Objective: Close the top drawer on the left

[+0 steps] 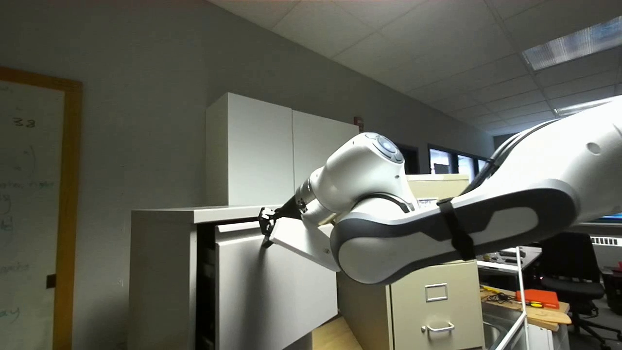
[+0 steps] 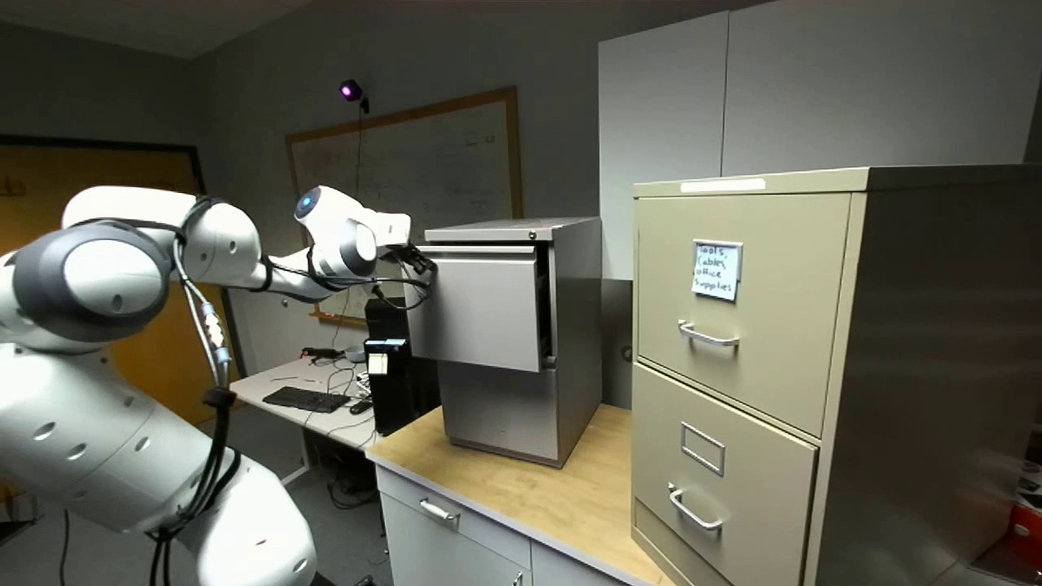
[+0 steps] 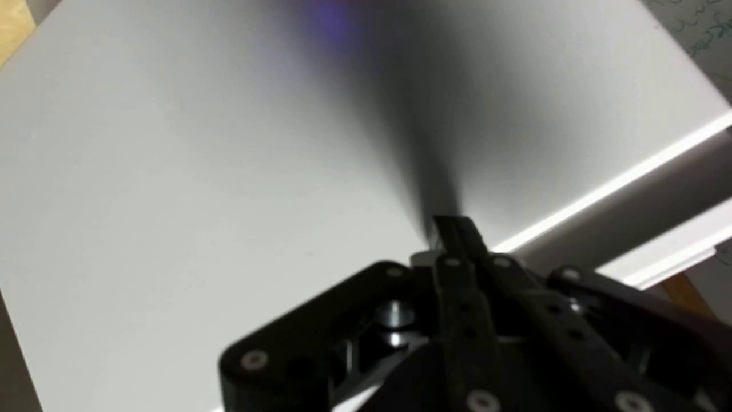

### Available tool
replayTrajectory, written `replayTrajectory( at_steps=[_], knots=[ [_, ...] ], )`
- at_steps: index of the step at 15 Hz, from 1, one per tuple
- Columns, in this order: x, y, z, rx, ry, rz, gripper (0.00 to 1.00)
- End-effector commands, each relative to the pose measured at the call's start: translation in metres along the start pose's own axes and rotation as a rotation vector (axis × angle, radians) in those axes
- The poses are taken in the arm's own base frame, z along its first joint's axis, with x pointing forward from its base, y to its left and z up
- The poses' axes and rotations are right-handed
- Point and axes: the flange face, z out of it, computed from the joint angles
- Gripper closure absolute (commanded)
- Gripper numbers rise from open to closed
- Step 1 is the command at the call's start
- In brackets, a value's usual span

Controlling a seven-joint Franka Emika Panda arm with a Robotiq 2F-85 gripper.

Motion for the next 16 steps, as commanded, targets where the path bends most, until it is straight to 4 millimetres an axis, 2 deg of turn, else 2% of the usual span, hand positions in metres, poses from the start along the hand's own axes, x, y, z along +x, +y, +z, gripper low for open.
replayTrajectory(
  at_steps=[1,6,10,13,16],
  knots=[
    [0.021,-0.025,0.043,0.071,-0.047,0.023,0.99],
    [0.028,-0.045,0.082,0.101,-0.102,0.022,0.99],
    [0.034,-0.055,0.103,0.107,-0.111,-0.016,0.99],
    [0.038,-0.06,0.114,0.108,-0.117,-0.04,0.99],
    [0.035,-0.061,0.113,0.072,-0.132,-0.057,0.98]
  ],
)
